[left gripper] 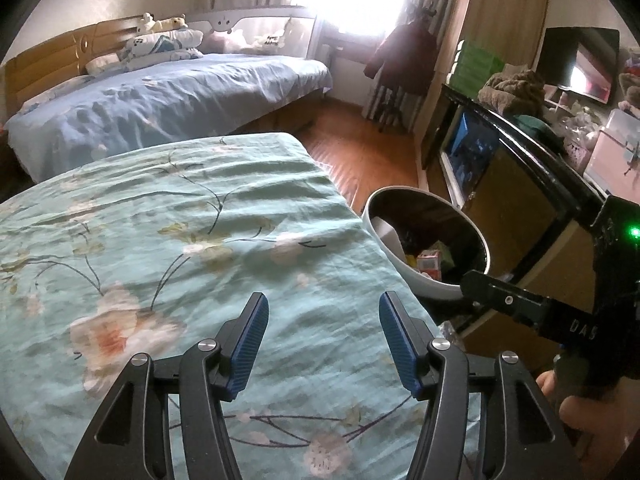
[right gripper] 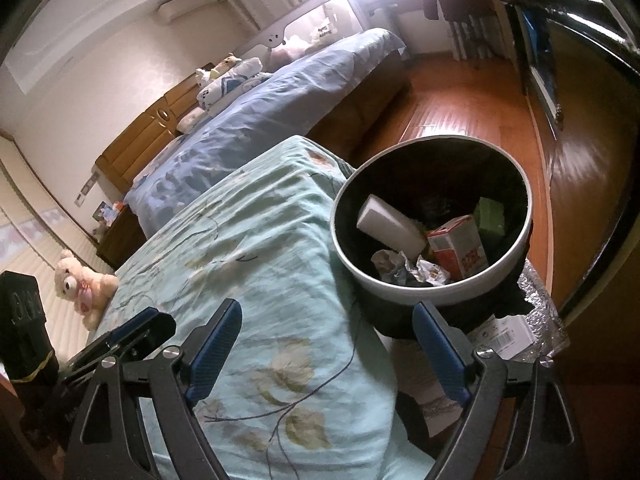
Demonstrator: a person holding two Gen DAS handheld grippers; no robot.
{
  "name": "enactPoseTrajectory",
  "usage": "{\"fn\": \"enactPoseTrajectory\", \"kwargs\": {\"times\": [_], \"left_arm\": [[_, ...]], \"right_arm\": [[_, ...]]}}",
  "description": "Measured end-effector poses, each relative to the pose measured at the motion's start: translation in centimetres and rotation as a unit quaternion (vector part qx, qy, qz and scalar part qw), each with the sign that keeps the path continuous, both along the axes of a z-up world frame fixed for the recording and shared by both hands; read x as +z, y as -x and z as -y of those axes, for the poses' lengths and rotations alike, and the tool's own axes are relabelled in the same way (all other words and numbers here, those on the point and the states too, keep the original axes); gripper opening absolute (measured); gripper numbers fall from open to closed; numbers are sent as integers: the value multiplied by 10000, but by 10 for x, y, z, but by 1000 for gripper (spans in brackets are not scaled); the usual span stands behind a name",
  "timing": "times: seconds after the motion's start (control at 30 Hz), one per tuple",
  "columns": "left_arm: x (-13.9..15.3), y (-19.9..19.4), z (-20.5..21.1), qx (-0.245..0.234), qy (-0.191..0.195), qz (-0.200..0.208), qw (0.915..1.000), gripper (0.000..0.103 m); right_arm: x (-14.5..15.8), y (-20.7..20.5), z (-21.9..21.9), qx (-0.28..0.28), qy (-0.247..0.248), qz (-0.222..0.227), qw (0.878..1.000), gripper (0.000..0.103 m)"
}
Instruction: Collect trash
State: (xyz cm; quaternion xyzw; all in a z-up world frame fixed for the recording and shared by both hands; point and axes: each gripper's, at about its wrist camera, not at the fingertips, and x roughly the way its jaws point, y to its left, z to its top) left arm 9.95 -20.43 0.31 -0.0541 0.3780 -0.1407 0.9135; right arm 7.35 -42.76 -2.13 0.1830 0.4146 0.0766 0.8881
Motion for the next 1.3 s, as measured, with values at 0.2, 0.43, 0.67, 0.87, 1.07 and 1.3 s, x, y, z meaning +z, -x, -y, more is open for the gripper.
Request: {"fn": "enactPoseTrajectory", "kwargs": {"times": [0.2,0.43,0.67,0.87,1.07,1.3], "left_arm": [[4,10,-7,56,-6,84,9999,60],[7,19,-16,108,14,132,9999,60],[10,27,-23,145,17,199,9997,61],[15,36,-27,212,-45,334,9992,64],[21,47,-33,342,-154,576,9976,65],[24,57,-41,527,-208,738,9957,68]], "right_arm": [[3,6,-10,86,28,42,10000,90],[6,10,-20,183,58,78,9998,90],[9,17,-29,265,94,119,9995,90],[13,22,-35,307,185,256,9990,90],[19,26,-42,355,317,442,9979,91],[19,28,-51,428,392,553,9968,92]]}}
